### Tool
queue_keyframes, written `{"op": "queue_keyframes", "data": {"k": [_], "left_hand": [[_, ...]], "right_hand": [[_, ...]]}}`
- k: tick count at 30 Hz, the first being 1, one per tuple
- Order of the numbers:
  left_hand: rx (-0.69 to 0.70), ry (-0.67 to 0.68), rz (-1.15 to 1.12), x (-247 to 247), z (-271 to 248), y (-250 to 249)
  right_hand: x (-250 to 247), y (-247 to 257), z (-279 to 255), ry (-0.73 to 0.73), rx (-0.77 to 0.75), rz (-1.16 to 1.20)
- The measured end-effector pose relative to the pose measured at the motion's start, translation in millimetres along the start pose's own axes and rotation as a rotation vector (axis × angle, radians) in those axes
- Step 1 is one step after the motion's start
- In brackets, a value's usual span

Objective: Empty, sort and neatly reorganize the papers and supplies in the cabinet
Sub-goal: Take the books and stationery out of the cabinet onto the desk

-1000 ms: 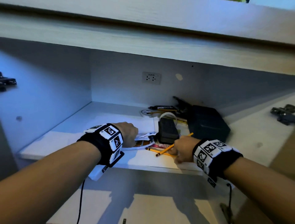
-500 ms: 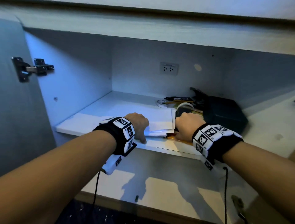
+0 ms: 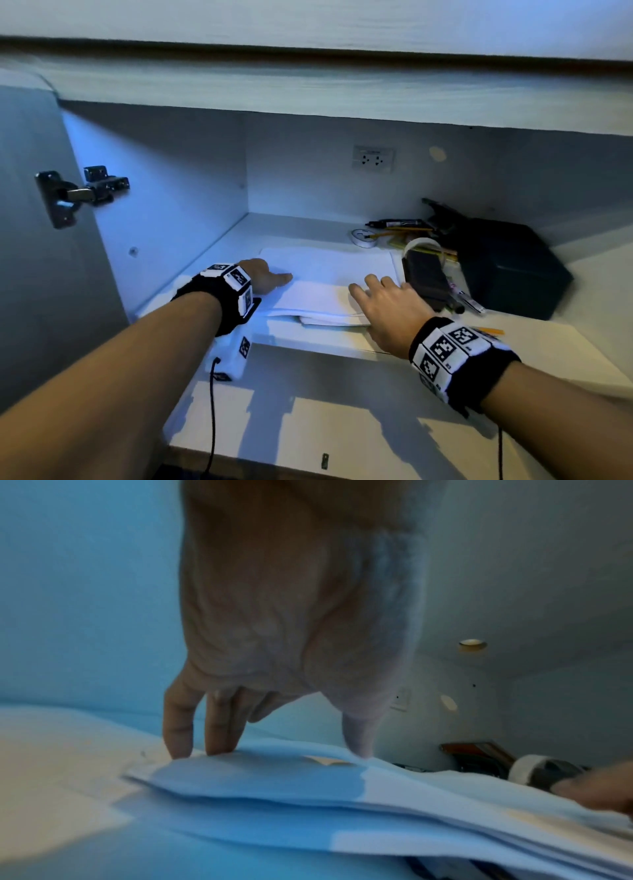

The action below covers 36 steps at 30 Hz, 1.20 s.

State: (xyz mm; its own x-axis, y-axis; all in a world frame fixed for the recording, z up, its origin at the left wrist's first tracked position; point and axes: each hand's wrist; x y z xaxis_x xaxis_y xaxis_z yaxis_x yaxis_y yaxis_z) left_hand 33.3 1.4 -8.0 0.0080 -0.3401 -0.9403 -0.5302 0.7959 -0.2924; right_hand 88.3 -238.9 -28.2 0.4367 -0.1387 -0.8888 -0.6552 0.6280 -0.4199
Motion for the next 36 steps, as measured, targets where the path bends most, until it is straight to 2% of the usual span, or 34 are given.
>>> {"op": "queue_keyframes", "data": {"k": [4,10,14,18,21,25,27,32,36], "left_hand": [[-0.002,0.055,-0.036,-3,16,11],[0.033,0.072,0.009,0,24,23],[0.083,0.090,0.086,-2,26,32],[0.132,0.195,0.038,-19,19,42],[0.256,0.233,-0.020,-25,7,34],[0.603,-0.044,0.196,-9,-8,8],[0.720,-0.198,0.330,7,-8,-3],[0.815,-0.452,0.538,22,-7,-17],[0.797,-0.482,0.682,16,-8,-22]], "right_hand": [[-4,9,12,0.043,0.020,-0.042],[-4,29,30,0.131,-0.064,-0.181],[-12,31,35,0.117,-0.147,-0.266],[-30,21,43,0.115,-0.179,-0.286],[-42,13,53,0.121,-0.162,-0.280],[-50,7,64,0.099,-0.178,-0.277],[-52,6,67,0.088,-0.168,-0.267],[-55,1,65,0.082,-0.108,-0.145],[-49,-6,58,0.070,-0.106,-0.079]]}}
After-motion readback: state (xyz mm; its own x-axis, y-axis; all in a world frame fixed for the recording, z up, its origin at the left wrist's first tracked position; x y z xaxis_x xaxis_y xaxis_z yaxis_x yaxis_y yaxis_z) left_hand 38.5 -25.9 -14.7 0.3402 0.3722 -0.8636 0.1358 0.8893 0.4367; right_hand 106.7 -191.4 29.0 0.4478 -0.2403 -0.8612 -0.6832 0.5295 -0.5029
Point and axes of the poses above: each hand's wrist, its own z-axis towards the middle knuckle, its own x-axis out of the palm, y = z × x, and after that the axes turned 4 degrees about x, right-handed
